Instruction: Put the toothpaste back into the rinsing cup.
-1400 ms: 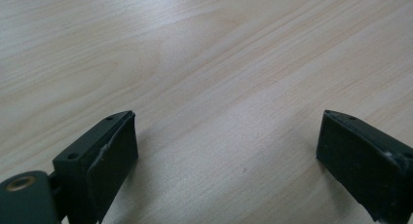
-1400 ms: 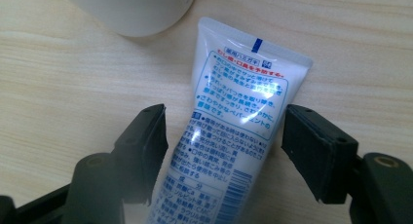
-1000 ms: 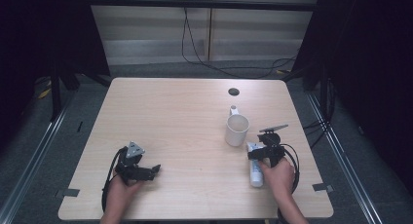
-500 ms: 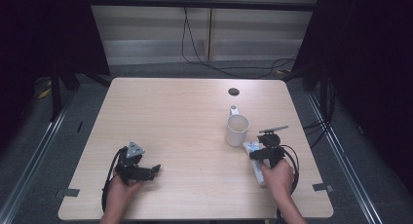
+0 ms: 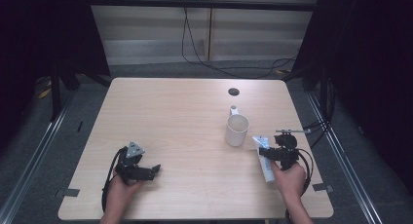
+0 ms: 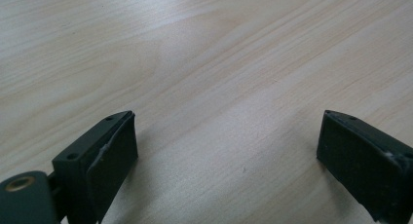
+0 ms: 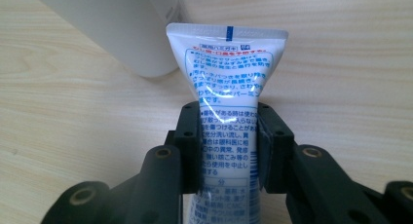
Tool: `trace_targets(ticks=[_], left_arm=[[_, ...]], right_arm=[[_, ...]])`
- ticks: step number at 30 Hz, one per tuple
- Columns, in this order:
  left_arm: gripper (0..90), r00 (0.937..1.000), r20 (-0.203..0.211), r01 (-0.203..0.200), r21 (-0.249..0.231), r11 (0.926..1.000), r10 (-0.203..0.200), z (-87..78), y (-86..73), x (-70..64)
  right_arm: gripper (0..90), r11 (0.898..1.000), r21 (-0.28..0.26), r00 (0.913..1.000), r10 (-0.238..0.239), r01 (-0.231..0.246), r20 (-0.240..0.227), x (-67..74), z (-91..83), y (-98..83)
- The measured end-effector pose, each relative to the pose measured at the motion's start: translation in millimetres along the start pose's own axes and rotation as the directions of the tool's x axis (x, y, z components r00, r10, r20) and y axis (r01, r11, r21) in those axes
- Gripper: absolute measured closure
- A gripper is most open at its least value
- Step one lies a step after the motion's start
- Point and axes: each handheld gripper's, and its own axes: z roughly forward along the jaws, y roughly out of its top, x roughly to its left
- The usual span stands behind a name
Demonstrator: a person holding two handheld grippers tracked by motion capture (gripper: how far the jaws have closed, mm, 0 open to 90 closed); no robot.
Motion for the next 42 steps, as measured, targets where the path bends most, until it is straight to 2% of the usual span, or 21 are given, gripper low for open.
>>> trace_targets(ticks=[1,3,4,6,7,8,9,11,13,15,17,19,23,27,29,34,42], left_arm=[[7.4,1.0,-0.001,-0.003,0.001,1.0,0.003,-0.1,0.1,0.2],[7.4,1.0,0.0,0.0,0.0,1.0,0.0,0.0,0.0,0.0],[7.4,1.0,-0.001,-0.003,0.001,1.0,0.003,-0.1,0.1,0.2],[7.4,1.0,0.0,0.0,0.0,1.0,0.0,0.0,0.0,0.0],[7.4,1.0,0.0,0.0,0.0,1.0,0.0,0.0,0.0,0.0],[7.4,1.0,0.0,0.0,0.0,1.0,0.0,0.0,0.0,0.0],[7.4,1.0,-0.001,-0.003,0.001,1.0,0.003,-0.1,0.1,0.1],[7.4,1.0,-0.001,-0.003,0.001,1.0,0.003,-0.1,0.1,0.2],[7.4,1.0,0.0,0.0,0.0,1.0,0.0,0.0,0.0,0.0],[7.4,1.0,0.0,0.0,0.0,1.0,0.0,0.0,0.0,0.0],[7.4,1.0,0.0,0.0,0.0,1.0,0.0,0.0,0.0,0.0],[7.4,1.0,-0.001,-0.003,0.001,1.0,0.003,-0.1,0.0,0.1],[7.4,1.0,-0.001,-0.003,0.001,1.0,0.003,-0.1,0.1,0.2],[7.4,1.0,-0.001,-0.003,0.001,1.0,0.003,-0.1,0.1,0.1],[7.4,1.0,0.0,0.0,0.0,1.0,0.0,0.0,0.0,0.0],[7.4,1.0,0.0,0.0,0.0,1.0,0.0,0.0,0.0,0.0],[7.4,1.0,0.0,0.0,0.0,1.0,0.0,0.0,0.0,0.0]], right_arm=[[67.5,0.999,-0.039,0.9998,-0.02,0.021,0.004,0.2,-4.7,0.5],[67.5,0.998,-0.053,0.9997,-0.022,0.022,0.002,0.3,-6.0,0.7],[67.5,0.995,-0.095,0.9995,-0.032,0.032,0.0,0.9,-10.8,1.0],[67.4,0.993,-0.111,0.9993,-0.039,0.039,0.001,1.3,-12.1,1.1],[67.4,0.985,-0.163,0.9988,-0.049,0.049,0.003,1.8,-16.2,1.2],[67.4,0.985,-0.163,0.9988,-0.049,0.049,0.003,1.8,-16.2,1.2],[67.4,0.977,-0.203,0.9982,-0.06,0.06,0.005,2.9,-19.5,1.2],[67.4,0.974,-0.215,0.9977,-0.067,0.067,0.009,3.4,-20.5,1.3],[67.4,0.962,-0.261,0.9968,-0.078,0.079,0.016,5.7,-24.9,1.4],[67.4,0.955,-0.283,0.9963,-0.083,0.085,0.019,6.4,-26.6,1.4],[67.4,0.953,-0.289,0.9962,-0.085,0.087,0.018,6.6,-27.3,1.6],[67.3,0.944,-0.316,0.9956,-0.093,0.093,0.014,7.2,-29.4,1.8],[67.2,0.938,-0.332,0.9947,-0.101,0.1,0.014,8.7,-30.2,2.0],[67.3,0.923,-0.369,0.9936,-0.112,0.11,0.018,11.3,-31.2,0.9],[67.3,0.921,-0.374,0.9937,-0.11,0.11,0.02,11.7,-31.4,1.0],[67.4,0.906,-0.405,0.9922,-0.121,0.123,0.03,15.1,-34.2,2.1],[67.5,0.891,-0.433,0.99,-0.137,0.139,0.035,18.9,-38.3,6.0]])
